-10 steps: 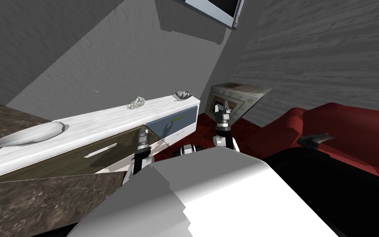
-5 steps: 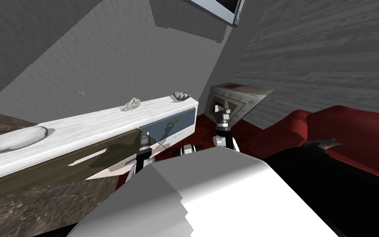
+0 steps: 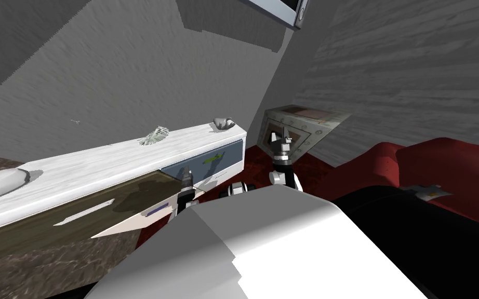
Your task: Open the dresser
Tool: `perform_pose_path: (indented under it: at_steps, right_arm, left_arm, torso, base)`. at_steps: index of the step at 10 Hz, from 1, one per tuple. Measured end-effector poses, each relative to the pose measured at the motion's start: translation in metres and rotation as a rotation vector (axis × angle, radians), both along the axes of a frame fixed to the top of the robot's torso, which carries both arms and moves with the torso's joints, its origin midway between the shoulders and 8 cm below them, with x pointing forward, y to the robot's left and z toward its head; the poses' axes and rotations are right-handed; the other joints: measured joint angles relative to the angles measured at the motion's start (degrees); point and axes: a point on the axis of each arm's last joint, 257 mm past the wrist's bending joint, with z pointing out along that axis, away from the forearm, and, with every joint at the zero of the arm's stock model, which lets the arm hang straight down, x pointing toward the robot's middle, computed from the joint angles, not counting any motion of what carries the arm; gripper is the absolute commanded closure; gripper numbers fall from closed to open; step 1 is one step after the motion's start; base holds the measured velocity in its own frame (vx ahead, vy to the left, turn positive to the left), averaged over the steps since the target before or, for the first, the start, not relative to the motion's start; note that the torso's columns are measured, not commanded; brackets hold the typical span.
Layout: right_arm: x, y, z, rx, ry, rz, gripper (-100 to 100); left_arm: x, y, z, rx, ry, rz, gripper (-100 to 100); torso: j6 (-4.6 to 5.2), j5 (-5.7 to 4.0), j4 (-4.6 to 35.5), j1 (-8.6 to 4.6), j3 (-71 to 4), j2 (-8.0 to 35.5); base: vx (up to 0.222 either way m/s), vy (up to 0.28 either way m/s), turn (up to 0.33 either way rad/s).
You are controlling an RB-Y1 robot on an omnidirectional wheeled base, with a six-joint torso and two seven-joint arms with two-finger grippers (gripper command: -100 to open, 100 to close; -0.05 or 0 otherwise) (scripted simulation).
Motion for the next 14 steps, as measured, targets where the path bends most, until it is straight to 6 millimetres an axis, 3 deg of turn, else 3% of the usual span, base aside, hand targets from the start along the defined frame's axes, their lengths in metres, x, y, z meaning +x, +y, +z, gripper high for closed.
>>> perform_pose_path:
  at_steps: [4, 9, 14]
  right_arm:
    - [0.0, 0.0, 0.0, 0.0, 0.0, 0.0, 0]
    - [0.0, 0.0, 0.0, 0.0, 0.0, 0.0, 0]
    - [0.0, 0.0, 0.0, 0.0, 0.0, 0.0, 0]
  left_arm:
    - [-0.005, -0.003, -0.045, -0.074, 0.064, 0.041, -100]
    - [-0.009, -0.019, -0.066, -0.15, 0.084, 0.067, -100]
    - [-0.021, 0.046, -0.066, -0.148, 0.076, 0.208, -100]
  torso:
    - [0.0, -0.05, 0.01, -0.14, 0.03, 0.07]
    - [0.0, 0.01, 0.04, 0.04, 0.08, 0.14]
    - [0.01, -0.02, -0.01, -0.07, -0.02, -0.03]
  base:
    - [0.108, -0.158, 0.019]
    - [0.018, -0.03, -0.057]
    - [-0.079, -0.004, -0.339]
